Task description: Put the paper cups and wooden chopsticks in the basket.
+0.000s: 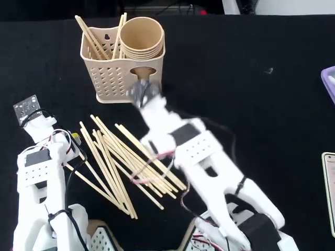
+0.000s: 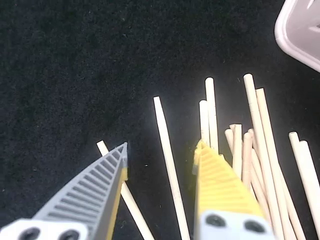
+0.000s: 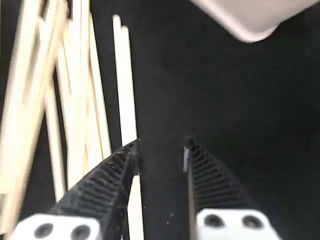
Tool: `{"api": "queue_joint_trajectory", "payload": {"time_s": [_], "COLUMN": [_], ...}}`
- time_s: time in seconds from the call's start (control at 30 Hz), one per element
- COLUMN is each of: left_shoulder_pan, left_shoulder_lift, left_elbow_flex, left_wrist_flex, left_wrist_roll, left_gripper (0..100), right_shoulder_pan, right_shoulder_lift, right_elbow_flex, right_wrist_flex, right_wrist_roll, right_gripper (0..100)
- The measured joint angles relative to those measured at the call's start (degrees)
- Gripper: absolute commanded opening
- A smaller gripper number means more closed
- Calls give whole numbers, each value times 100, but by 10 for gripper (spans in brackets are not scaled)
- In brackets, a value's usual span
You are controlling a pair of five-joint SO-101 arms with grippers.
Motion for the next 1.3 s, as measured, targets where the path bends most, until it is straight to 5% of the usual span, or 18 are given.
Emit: {"api": "queue_joint_trajectory", "payload": {"time_s": [0.2,0.53,1.0,1.3], "left_shoulder_pan": [0,0,0,0], "left_shoulder_lift": [0,0,0,0], "left_elbow_flex": [0,0,0,0], "left_wrist_flex": [0,0,0,0], "left_wrist_roll": [0,-53,-62,-62], "left_gripper": [216,216,216,216], "right_shoulder_pan": [-229,-246,-431,-870], "right_shoulder_lift": [316,2268,2312,2312], "right_elbow_flex": [501,-818,-1415,-897], "right_wrist_flex": [-659,-325,545,-88], "right_wrist_roll": [35,35,70,70], "right_gripper": [221,219,219,218]}}
